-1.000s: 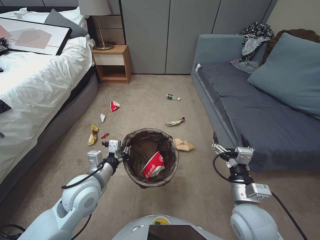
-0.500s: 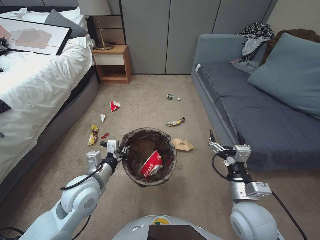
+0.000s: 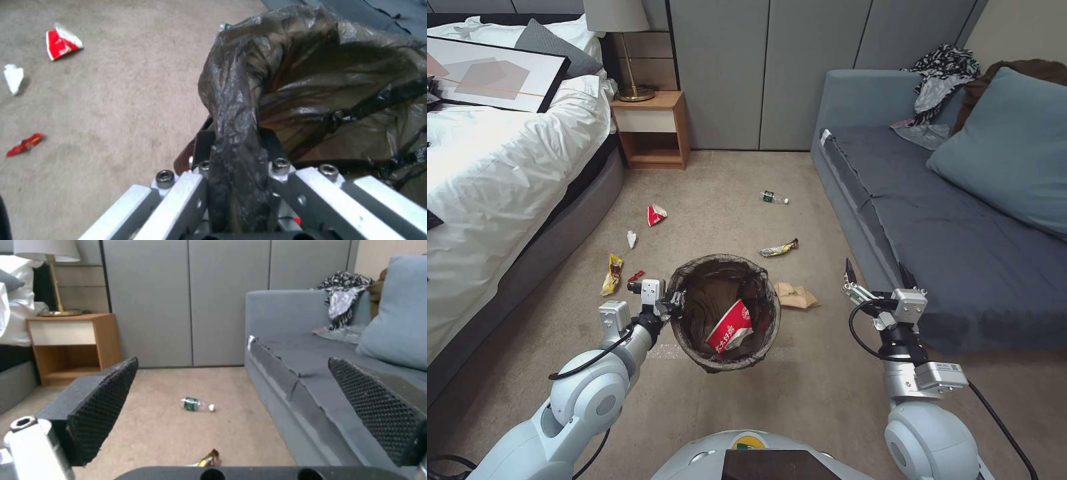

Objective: Pick up the trash bin, then pick up the garbage from the floor and place it into the trash bin.

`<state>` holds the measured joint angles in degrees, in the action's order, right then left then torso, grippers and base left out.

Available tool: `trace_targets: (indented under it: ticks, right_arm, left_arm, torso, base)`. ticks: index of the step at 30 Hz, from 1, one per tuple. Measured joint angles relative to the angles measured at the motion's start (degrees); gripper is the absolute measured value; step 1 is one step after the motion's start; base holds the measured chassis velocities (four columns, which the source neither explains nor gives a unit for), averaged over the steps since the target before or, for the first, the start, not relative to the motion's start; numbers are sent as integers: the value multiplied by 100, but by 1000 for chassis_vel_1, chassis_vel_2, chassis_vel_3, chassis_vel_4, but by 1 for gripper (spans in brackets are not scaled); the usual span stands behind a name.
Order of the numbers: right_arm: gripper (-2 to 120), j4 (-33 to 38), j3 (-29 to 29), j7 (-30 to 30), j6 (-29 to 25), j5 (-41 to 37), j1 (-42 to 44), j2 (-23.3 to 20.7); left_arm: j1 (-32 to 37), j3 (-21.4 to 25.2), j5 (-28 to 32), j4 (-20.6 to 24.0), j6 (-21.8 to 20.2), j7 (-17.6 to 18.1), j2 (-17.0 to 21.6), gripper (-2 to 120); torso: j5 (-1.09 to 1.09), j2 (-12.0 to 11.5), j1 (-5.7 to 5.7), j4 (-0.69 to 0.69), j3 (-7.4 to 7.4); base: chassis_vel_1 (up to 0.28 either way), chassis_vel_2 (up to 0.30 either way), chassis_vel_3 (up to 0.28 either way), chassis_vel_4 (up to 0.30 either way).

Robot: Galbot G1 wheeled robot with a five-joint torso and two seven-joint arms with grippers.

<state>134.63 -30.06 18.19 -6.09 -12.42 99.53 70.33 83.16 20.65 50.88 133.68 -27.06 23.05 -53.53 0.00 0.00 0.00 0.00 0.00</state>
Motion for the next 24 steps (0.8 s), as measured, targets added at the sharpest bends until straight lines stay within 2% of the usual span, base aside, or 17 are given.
trace_targets:
  ticks: [24]
  right_arm:
    - [100, -21, 8, 8, 8, -4, -55, -10]
  left_arm:
    - [-22, -24, 0, -24, 2, 5, -38, 6]
  torso:
    - [0, 0, 0, -1, 0]
  base:
    - [-127, 129, 126, -130]
